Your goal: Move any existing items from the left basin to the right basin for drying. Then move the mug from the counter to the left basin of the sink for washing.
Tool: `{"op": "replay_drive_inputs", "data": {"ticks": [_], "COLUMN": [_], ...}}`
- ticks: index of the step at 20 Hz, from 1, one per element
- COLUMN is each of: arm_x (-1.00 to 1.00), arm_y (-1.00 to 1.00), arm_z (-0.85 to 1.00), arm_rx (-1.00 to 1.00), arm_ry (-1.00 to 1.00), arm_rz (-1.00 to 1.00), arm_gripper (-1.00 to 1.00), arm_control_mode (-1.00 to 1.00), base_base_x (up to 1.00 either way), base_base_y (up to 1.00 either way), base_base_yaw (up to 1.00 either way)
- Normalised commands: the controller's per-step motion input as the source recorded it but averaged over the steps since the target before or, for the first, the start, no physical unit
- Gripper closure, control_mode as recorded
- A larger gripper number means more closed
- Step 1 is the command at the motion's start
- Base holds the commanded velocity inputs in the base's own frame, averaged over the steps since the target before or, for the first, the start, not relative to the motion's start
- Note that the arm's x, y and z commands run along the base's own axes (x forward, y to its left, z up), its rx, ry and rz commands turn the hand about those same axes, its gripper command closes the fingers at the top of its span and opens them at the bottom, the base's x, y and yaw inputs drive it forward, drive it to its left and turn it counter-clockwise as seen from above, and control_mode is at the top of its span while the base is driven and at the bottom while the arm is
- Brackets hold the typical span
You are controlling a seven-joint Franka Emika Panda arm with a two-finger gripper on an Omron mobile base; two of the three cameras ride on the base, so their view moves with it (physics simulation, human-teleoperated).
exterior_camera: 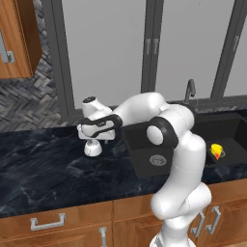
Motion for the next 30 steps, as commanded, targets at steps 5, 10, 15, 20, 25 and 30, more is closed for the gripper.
{"op": "replay_drive_inputs", "data": {"ticks": [5,10,15,20,25,30], "arm_x": [0.14,0.09,0.04,0.0,0.0,0.0], "arm_y": [0.06,0.0,0.0,0.0,0.0,0.0], "arm_z": [-0.1,-0.12,-0.18,-0.24,-0.21,-0.12], "arm_rx": [0.0,0.0,0.0,0.0,0.0,0.0], "arm_ry": [0.02,0.0,0.0,0.0,0.0,0.02], "arm_rz": [0.0,0.0,0.0,0.0,0.0,0.0], "arm_gripper": [-1.0,-1.0,-1.0,-1.0,1.0,1.0], "arm_control_mode": [-1.0,-1.0,-1.0,-1.0,-1.0,-1.0], "base_base_x": [0.0,0.0,0.0,0.0,0.0,0.0], "base_base_y": [0.0,0.0,0.0,0.0,0.0,0.0], "base_base_yaw": [0.0,0.0,0.0,0.0,0.0,0.0]}}
